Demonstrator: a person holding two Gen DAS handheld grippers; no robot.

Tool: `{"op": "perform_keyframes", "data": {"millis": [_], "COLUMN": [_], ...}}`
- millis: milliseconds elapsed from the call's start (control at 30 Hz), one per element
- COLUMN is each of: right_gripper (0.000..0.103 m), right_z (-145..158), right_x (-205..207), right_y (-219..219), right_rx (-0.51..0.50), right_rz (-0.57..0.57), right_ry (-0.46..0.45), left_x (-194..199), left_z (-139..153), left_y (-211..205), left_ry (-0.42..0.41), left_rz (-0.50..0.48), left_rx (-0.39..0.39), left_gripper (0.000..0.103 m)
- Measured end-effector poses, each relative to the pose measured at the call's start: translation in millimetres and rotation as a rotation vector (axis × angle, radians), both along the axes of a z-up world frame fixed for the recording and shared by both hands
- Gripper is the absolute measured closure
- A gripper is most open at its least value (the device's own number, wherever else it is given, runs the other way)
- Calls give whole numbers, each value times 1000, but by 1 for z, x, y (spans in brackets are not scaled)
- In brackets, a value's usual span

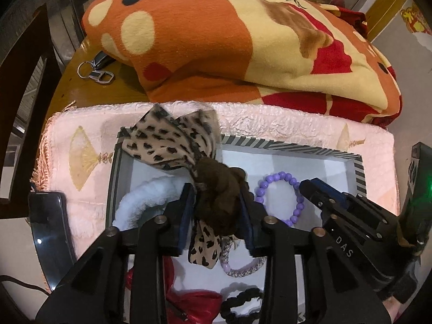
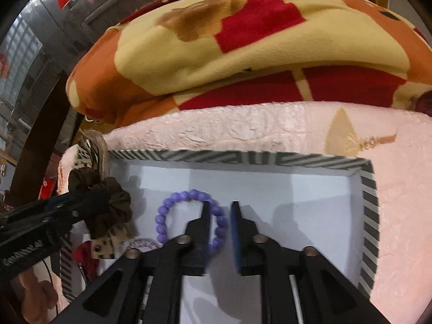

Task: Organize jewelry
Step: 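Carry the leopard bow and purple bracelet into the tray and open both grippers, then move both open grippers back over the remaining bracelets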

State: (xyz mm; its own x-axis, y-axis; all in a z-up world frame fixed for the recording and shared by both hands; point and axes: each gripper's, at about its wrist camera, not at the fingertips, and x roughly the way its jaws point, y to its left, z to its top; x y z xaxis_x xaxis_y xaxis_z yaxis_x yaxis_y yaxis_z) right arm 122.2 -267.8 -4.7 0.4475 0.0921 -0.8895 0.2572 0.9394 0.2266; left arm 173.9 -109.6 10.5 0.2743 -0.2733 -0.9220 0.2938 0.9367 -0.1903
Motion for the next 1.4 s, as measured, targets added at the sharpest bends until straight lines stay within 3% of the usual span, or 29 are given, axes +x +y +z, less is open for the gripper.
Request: {"op": "perform_keyframes", "data": {"millis": [167, 933, 1400], "right_gripper": [70, 63, 62], "right_z": [14, 49, 54], "right_x": [-13, -100, -173], "right_y": [-3, 21, 36], "right_rx": [-6, -57, -56], "right_rz": [-5, -22, -25], "right_ry": [-23, -59, -60], "left_x": [-8, -90, -159], "left_z": [7, 47, 48], "left_y": [9, 23, 25], "left_ry": [-1, -181, -199], "left_rz": [5, -23, -36], "left_rx": [-14, 76, 89], "left_gripper": [58, 57, 57]}}
